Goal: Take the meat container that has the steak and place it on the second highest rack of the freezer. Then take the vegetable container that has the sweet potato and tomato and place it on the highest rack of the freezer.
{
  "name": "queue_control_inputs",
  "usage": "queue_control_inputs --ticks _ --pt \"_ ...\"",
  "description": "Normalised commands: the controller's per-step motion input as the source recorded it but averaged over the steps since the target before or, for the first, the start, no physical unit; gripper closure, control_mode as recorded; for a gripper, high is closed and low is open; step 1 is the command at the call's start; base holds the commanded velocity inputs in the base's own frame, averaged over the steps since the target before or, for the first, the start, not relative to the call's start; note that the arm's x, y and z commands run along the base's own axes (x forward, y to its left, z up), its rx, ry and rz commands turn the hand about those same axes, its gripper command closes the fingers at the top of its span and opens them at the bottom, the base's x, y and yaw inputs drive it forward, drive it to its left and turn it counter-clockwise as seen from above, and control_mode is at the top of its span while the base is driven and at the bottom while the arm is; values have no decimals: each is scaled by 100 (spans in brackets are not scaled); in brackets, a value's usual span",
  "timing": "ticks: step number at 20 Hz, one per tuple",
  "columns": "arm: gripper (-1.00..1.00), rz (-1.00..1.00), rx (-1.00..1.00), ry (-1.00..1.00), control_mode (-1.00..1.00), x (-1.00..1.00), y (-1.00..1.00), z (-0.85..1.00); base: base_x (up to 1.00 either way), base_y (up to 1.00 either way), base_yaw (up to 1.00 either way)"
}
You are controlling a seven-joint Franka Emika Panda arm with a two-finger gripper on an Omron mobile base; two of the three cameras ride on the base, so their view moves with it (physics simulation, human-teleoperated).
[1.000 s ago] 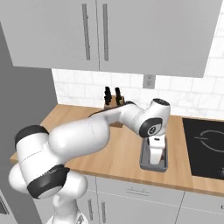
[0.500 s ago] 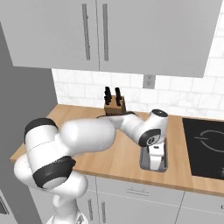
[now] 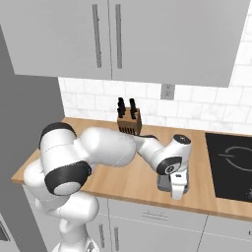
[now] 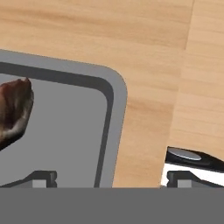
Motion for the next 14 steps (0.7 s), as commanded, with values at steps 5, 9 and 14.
queue_control_inputs --ticks 5,9,14 --pt "-100 0 0 0 -100 9 -14 -23 0 0 0" --pt "-100 0 0 0 -100 10 -9 -6 0 0 0" --pt "-100 0 0 0 -100 8 -2 -5 0 0 0"
